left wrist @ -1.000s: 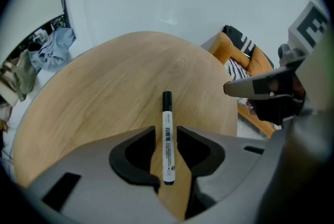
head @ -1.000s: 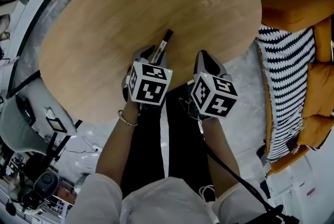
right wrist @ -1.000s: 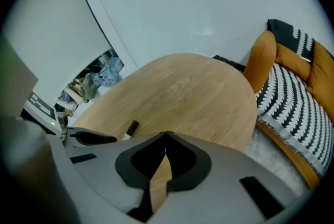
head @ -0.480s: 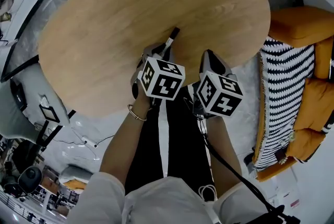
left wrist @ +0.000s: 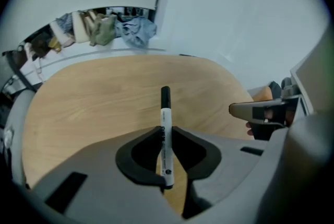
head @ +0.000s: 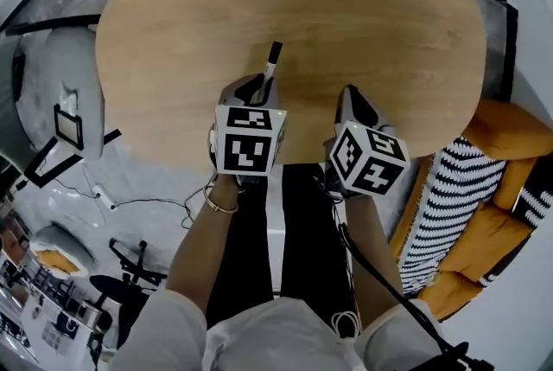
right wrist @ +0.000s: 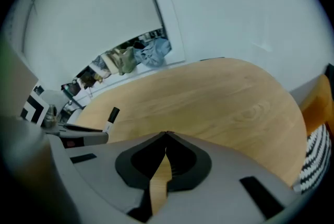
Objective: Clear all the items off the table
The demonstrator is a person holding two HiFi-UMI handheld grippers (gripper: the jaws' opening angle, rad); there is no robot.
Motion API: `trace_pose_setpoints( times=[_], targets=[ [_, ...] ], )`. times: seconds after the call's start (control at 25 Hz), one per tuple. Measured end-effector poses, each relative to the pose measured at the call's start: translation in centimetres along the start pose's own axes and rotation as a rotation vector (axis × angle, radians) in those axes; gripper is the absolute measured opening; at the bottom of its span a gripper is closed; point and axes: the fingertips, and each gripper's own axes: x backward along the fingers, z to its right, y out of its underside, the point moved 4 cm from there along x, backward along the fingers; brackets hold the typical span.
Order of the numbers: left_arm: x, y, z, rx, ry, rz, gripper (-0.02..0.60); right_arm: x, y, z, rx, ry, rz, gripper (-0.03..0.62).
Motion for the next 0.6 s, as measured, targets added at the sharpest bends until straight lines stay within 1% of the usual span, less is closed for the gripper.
trace_pose_setpoints(
  times=[0.12,0.24,0.32,0.44,0.6],
  targets=[
    [2.6,1.3,-6.0,0.158,-0.075,0.07,0.069,-1.9,-0.5,-6.2,0.138,-0.073,-0.028,0.025],
    [5.8,4.0,-11.8,0.336,-0.144,0.128,0.069,-3.5,-0.1,-13.1,0.284,-0.15,-0.072,0.025],
    [7.8,6.2,-15.3,0.441,-0.187,0.16,0.069,-4.4,0.6,-17.8,0.375,-0.2,-0.098,0.025],
    [10.7,10.3,-20.2,0.574,-0.243,0.193,0.069,-5.3,2.7,-24.9,0.488,-0.268,-0.132,0.023],
    [14.0,15.5,-24.9,0.763,-0.313,0.239,0.069,-5.7,5.2,-33.3,0.654,-0.358,-0.165,0.025]
  ],
)
